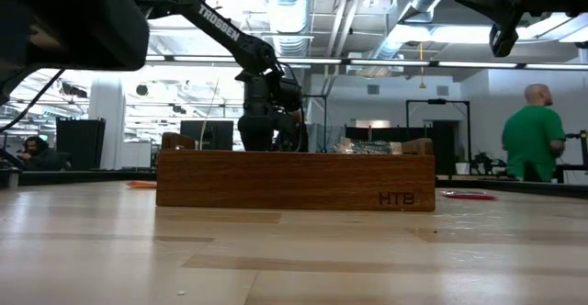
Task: Pick & Place Tea
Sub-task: Put the gold tea bag into the right section of the wooden organizer
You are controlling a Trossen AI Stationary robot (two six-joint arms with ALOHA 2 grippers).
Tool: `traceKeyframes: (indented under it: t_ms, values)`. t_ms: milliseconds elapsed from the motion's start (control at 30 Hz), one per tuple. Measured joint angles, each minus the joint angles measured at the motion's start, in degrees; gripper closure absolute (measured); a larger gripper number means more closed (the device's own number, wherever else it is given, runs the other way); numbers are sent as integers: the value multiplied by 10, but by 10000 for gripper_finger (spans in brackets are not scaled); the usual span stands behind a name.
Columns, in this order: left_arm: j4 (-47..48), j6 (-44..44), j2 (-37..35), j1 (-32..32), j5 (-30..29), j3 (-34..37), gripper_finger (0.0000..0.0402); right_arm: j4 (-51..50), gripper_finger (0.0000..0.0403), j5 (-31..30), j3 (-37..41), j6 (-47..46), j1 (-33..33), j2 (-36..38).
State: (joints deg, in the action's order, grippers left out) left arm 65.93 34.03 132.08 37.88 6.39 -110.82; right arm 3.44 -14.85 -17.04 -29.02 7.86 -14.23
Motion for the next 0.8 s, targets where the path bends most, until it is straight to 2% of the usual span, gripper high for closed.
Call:
traceKeyframes:
  t_ms: [233, 600, 800]
  values:
    - [-10, 26, 0, -1, -28, 42, 208, 0, 296, 0, 0, 0, 0, 0]
    - [-21, 15, -1, -1, -34, 45, 210, 0, 296, 0, 0, 0, 0, 0]
    - [-22, 17, -1, -1, -34, 45, 233, 0, 296, 0, 0, 0, 0, 0]
